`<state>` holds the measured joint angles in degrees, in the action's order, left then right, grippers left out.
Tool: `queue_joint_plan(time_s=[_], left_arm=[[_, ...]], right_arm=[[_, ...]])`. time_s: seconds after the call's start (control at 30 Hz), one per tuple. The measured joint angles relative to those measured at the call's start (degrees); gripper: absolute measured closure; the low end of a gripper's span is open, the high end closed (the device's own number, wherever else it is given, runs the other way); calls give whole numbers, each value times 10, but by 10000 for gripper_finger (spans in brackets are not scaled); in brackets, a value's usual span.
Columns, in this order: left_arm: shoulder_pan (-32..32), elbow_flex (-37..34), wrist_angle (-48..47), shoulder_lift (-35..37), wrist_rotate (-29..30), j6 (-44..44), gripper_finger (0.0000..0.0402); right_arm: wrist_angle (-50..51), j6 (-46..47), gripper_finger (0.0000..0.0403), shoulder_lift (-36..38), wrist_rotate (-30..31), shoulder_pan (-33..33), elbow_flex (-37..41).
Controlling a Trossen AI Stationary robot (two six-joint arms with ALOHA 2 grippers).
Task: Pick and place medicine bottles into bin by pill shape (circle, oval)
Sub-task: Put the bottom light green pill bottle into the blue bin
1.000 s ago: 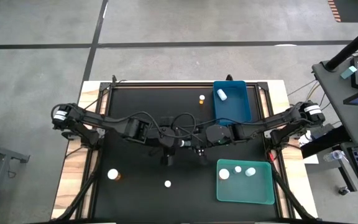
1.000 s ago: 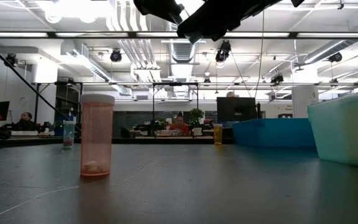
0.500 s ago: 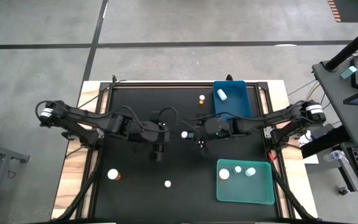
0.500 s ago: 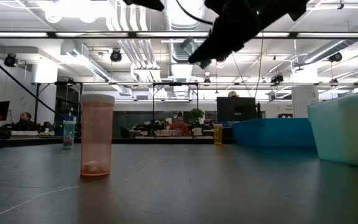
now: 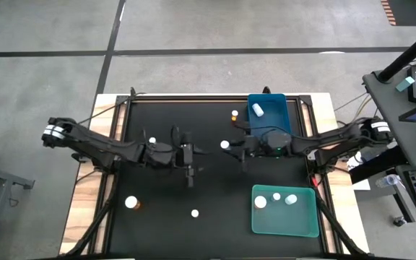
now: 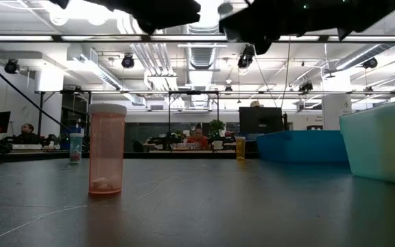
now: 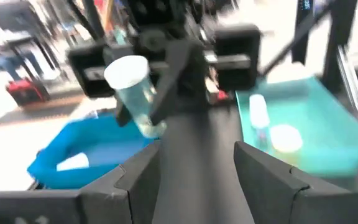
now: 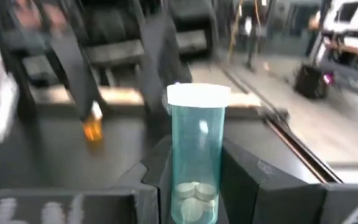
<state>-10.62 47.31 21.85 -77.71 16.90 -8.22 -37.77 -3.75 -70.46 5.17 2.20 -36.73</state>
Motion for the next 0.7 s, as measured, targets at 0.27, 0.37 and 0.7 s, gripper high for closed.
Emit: queue_joint_plan(time_s=[0.27, 0.37, 0.7], left_arm=[[22, -6, 208, -105, -18, 9, 217], [32, 4, 258, -139, -20, 28, 217], [51, 25, 332, -192, -36, 49, 217]], right_arm=[[-155, 22, 308, -16, -12, 0, 43], [-166, 28, 308, -18, -34, 0, 43], [-169, 31, 307, -18, -42, 0, 43]])
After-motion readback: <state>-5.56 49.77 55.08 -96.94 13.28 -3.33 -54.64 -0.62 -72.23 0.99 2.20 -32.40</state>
